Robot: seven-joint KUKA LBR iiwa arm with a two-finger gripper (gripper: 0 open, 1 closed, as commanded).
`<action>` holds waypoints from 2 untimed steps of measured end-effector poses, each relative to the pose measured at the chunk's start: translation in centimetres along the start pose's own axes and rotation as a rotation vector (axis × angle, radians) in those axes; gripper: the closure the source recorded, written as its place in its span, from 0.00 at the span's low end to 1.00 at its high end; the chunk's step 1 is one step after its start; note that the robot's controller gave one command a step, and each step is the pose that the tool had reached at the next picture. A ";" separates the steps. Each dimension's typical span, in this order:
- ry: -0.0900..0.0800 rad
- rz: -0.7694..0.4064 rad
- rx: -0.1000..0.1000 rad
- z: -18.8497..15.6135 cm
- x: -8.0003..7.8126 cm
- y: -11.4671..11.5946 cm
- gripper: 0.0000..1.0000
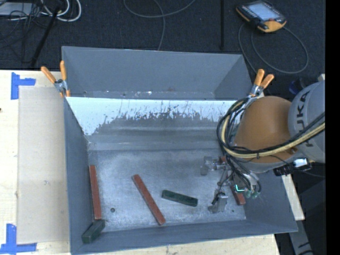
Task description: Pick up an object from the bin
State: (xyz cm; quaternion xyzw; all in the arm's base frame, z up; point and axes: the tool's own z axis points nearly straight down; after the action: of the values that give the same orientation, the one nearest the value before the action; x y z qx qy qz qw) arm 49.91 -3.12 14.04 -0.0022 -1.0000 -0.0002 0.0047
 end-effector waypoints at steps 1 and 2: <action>-0.008 -0.001 0.000 -0.4 -0.2 0.0 0.00; -0.016 -0.021 0.002 3.7 0.3 1.6 0.00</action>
Offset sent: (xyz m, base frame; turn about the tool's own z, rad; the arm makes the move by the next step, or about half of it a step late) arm -0.0105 0.0290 -0.0691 -0.0330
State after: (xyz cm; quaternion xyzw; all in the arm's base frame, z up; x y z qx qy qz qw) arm 49.57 -1.51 10.30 0.0082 -1.0000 0.0006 -0.0033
